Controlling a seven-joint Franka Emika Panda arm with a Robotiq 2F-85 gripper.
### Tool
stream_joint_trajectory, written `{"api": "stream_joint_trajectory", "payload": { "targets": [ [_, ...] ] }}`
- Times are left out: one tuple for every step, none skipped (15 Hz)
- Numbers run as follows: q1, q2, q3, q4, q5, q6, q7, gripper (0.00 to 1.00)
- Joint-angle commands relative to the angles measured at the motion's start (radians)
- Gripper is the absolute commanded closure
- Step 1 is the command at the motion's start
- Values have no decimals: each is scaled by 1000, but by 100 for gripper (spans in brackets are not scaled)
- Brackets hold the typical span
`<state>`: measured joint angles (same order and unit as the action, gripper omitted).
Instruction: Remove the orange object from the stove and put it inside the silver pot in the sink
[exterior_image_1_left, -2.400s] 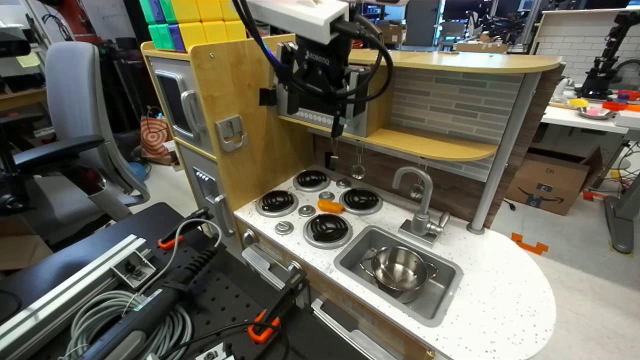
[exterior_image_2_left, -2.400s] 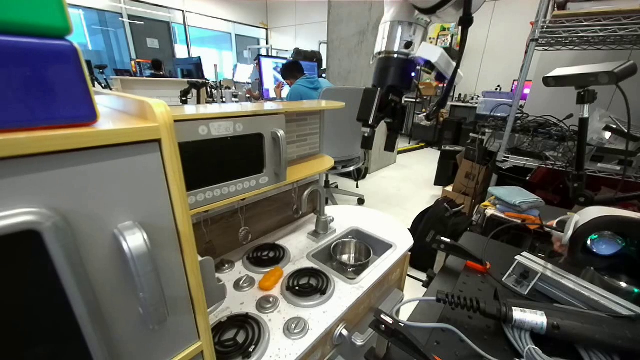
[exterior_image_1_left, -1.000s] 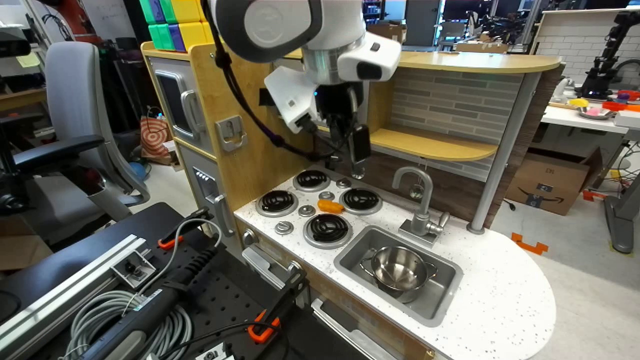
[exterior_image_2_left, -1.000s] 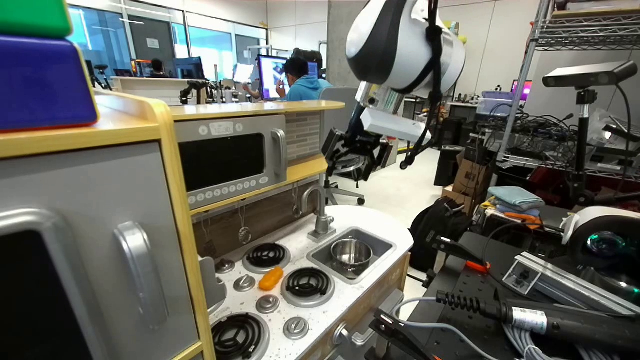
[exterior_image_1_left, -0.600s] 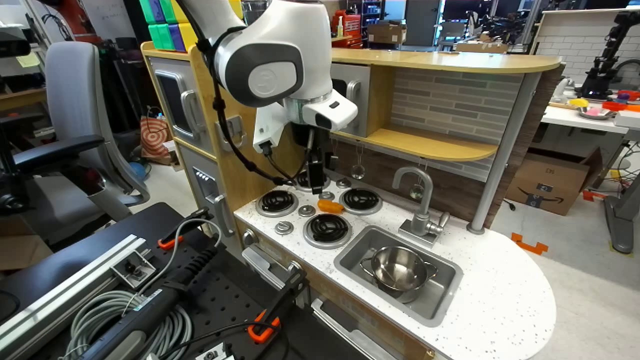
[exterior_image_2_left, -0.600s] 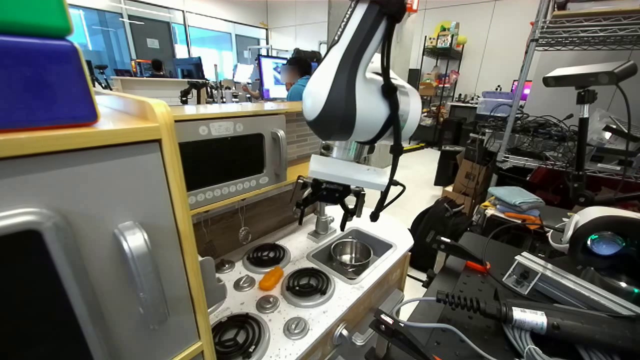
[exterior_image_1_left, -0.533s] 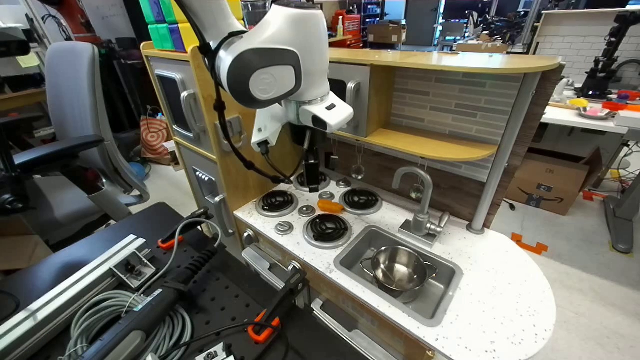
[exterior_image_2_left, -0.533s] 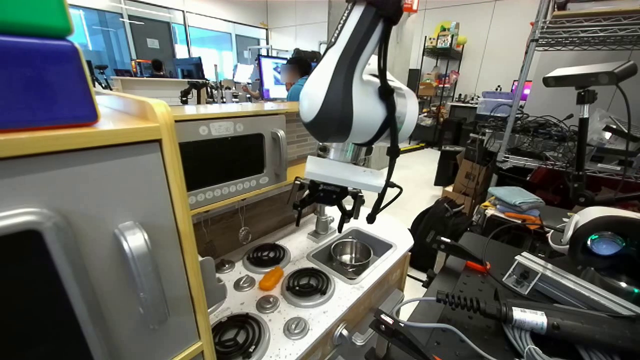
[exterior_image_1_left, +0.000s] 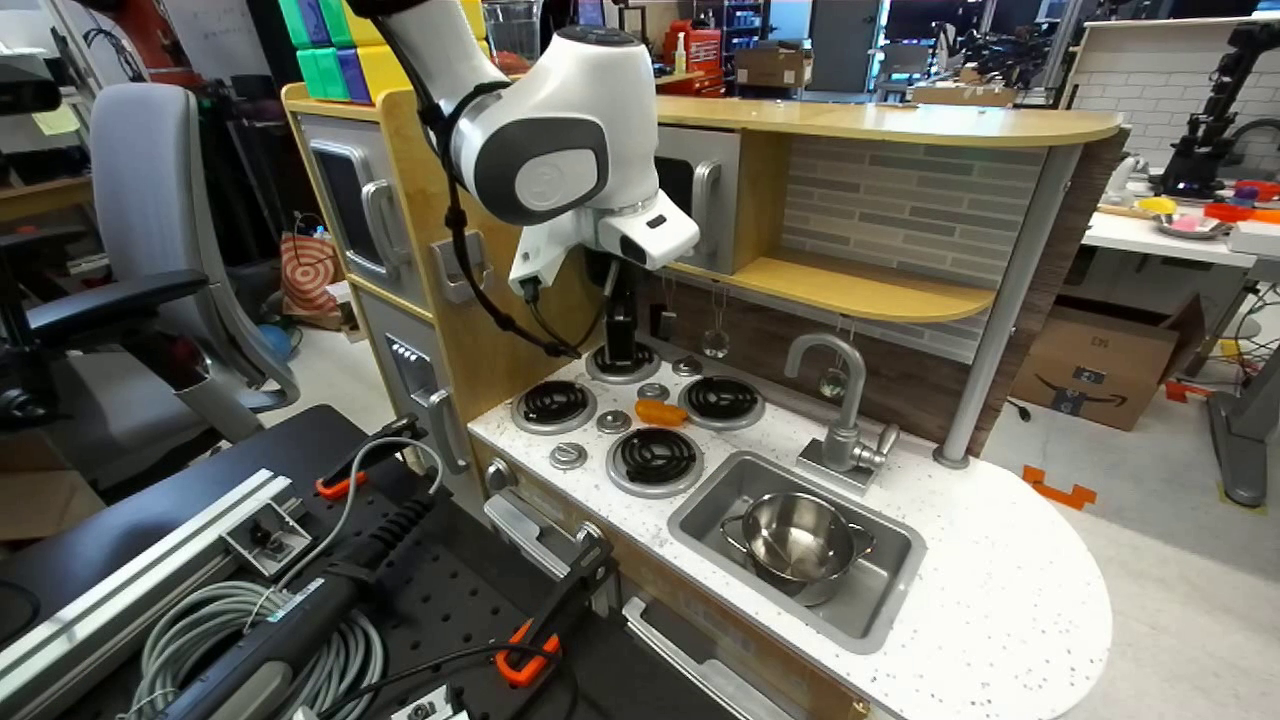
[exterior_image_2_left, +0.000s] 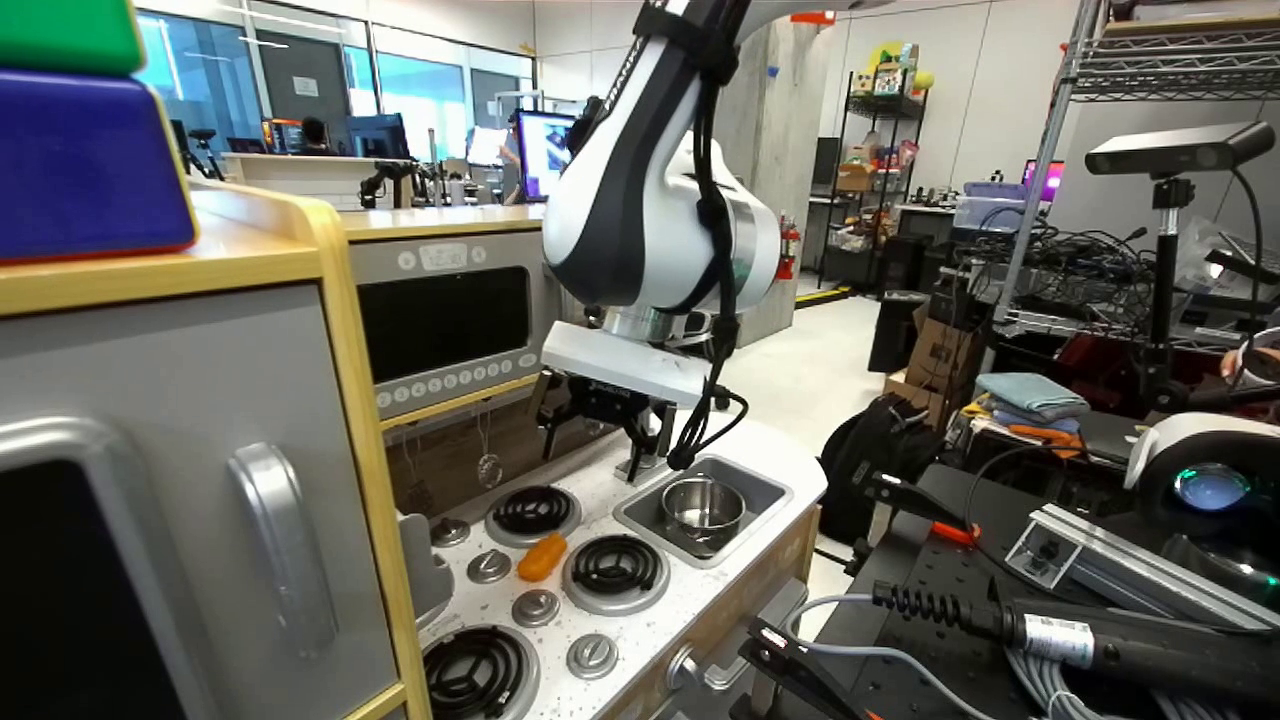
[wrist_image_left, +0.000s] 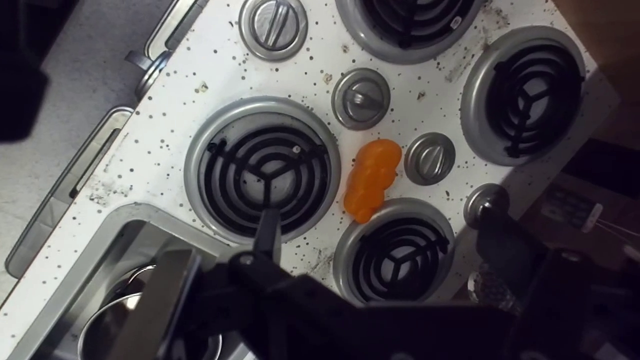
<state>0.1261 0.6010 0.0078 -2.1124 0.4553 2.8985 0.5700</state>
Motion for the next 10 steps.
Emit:
{"api": "stream_joint_trajectory", "payload": {
  "targets": [
    [4, 6, -7, 2, -12, 21, 5, 0],
    [15, 19, -24, 9, -28, 24, 10, 0],
    [17, 32, -26, 14, -34, 50, 1, 0],
    [29, 55, -35, 20, -43, 104, -1, 0],
    [37, 69, -44, 24, -52, 129, 1, 0],
    [47, 91, -54, 31, -61, 150, 3, 0],
    [51, 112, -61, 39, -69, 163, -2, 0],
    [55, 138, -63, 50, -72, 170, -6, 0],
    [62, 168, -65, 64, -75, 175, -6, 0],
    [66, 198, -61, 80, -75, 175, -6, 0]
  ]
}}
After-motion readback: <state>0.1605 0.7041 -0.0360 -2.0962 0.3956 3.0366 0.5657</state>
